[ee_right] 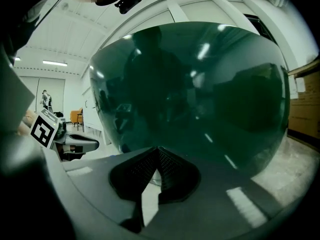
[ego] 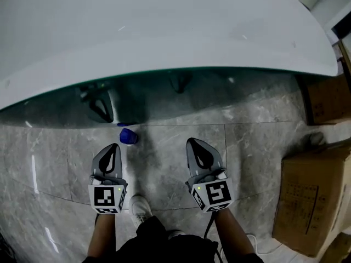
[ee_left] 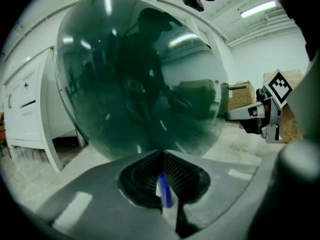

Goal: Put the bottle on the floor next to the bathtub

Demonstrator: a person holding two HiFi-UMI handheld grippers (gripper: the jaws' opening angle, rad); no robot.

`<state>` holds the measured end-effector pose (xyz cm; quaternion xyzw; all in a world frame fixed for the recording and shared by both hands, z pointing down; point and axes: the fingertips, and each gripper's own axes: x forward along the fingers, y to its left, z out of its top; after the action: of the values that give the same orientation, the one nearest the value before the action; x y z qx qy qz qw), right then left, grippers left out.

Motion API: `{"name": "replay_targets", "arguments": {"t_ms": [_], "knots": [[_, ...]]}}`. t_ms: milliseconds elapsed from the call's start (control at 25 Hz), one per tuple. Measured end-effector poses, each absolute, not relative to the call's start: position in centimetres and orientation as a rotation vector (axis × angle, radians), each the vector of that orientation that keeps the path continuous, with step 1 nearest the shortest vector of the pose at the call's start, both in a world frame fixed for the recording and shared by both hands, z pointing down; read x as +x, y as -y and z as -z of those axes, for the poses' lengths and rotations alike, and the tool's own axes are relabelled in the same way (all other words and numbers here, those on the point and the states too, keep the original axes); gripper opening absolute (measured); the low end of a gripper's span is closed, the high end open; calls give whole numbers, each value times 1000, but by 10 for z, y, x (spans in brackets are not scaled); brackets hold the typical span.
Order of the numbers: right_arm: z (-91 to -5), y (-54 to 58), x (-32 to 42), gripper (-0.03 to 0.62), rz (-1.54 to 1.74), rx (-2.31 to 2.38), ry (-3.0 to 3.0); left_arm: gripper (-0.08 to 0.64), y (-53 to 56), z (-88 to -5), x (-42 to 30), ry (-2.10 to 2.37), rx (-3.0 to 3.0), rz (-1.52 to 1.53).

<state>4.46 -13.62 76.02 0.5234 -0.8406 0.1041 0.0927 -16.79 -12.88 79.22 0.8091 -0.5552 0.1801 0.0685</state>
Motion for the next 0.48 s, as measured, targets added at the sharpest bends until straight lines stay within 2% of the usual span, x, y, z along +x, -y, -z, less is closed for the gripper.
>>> {"name": "replay_targets", "arguments": {"t_ms": [480], "knots": [[-628, 125, 27, 26, -325, 1537, 2491, 0, 127, -663, -154, 1629, 2478, -496]]}}
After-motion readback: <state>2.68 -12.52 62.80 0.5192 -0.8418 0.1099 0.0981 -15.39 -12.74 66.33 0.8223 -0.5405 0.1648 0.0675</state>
